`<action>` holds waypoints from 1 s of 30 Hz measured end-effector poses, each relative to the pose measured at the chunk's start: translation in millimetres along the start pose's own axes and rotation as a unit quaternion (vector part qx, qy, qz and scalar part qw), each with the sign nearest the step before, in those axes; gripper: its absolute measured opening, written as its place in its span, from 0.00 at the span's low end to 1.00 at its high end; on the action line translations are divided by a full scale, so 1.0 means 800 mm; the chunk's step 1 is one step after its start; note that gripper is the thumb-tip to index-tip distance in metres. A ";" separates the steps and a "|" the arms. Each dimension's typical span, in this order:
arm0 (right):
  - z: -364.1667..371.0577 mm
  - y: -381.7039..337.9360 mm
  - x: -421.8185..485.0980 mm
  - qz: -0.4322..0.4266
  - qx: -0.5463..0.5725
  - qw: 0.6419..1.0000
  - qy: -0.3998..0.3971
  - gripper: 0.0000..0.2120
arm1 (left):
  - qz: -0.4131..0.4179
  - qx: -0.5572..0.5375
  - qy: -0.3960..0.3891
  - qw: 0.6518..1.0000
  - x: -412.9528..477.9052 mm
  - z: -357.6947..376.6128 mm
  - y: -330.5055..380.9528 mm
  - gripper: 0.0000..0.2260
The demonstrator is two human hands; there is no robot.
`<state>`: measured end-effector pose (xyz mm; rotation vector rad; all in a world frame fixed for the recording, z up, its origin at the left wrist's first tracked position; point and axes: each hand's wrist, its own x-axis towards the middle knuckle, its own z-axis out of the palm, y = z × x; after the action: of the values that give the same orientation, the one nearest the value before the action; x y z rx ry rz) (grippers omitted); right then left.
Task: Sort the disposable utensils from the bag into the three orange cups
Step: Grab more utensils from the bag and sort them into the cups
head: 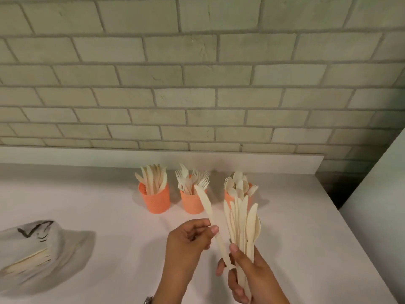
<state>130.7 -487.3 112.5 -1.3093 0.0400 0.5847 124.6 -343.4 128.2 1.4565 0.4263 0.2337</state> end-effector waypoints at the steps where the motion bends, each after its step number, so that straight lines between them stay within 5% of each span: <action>1: 0.001 0.001 0.001 -0.004 0.002 1.000 0.008 0.13 | 0.001 -0.007 0.014 1.000 0.002 -0.008 0.002 0.05; 9: 0.012 0.004 0.017 -0.044 -0.071 0.995 0.059 0.10 | 0.046 -0.012 0.168 0.985 0.064 -0.101 0.025 0.02; 18: 0.087 0.011 0.062 -0.054 -0.064 0.990 0.112 0.17 | 0.104 0.121 0.215 0.963 0.191 -0.173 0.031 0.05; 25: 0.156 0.023 0.084 -0.068 0.001 0.979 0.190 0.14 | 0.052 0.302 0.077 0.949 0.256 -0.200 -0.003 0.14; 30: 0.195 0.028 0.089 -0.079 0.040 0.970 0.227 0.10 | 0.062 0.221 0.013 0.973 0.205 -0.201 0.012 0.09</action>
<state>135.8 -314.3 111.2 -1.3310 0.3291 0.1373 206.9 -129.8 106.0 1.9226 0.4246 0.2689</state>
